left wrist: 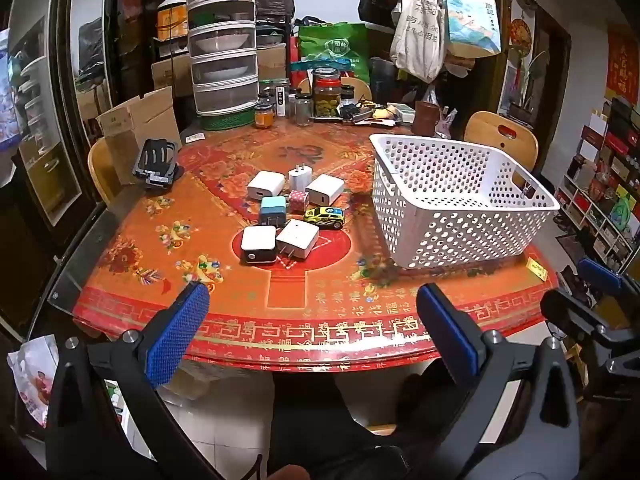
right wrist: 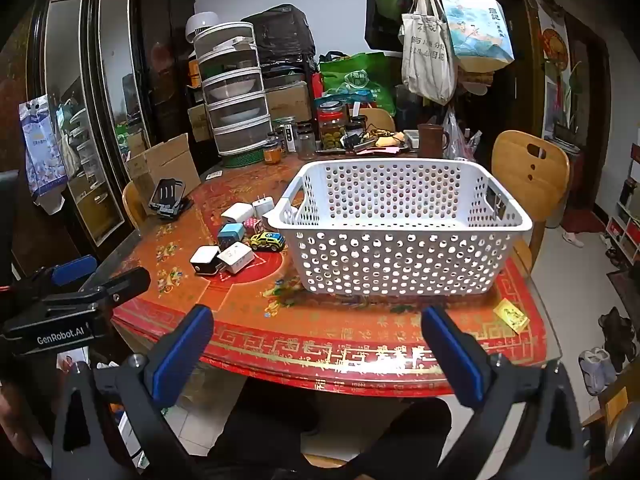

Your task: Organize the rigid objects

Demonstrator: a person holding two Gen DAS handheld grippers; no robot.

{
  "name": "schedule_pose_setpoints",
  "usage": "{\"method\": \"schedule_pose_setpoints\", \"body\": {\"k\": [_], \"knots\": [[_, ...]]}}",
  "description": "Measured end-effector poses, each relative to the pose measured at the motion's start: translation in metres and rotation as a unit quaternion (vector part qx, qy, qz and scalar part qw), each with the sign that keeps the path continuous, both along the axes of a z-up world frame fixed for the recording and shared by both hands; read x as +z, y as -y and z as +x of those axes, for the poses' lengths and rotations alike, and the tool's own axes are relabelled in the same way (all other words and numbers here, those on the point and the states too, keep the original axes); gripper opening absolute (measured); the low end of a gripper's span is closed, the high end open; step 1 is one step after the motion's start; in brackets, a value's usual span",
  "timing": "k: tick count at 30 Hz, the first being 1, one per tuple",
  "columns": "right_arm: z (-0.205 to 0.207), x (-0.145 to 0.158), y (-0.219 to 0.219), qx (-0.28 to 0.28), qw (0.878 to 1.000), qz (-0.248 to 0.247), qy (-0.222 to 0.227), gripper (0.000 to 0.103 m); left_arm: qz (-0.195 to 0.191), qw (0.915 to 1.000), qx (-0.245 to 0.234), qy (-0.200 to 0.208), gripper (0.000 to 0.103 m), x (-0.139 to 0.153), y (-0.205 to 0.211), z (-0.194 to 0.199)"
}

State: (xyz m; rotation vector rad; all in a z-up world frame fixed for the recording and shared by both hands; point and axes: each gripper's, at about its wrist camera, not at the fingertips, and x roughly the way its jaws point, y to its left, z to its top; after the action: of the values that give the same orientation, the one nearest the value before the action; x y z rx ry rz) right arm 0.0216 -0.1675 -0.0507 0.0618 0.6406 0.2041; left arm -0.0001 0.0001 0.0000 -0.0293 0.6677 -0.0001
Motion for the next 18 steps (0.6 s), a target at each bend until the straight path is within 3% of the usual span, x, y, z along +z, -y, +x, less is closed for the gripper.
{"method": "schedule_pose_setpoints", "body": {"k": [18], "knots": [[0.0006,-0.0008,-0.0018,0.0,1.0,-0.007,0.004,0.103,0.0,0.9999,-0.01,-0.007,0.102,-0.0024,0.0022,0.0008]]}}
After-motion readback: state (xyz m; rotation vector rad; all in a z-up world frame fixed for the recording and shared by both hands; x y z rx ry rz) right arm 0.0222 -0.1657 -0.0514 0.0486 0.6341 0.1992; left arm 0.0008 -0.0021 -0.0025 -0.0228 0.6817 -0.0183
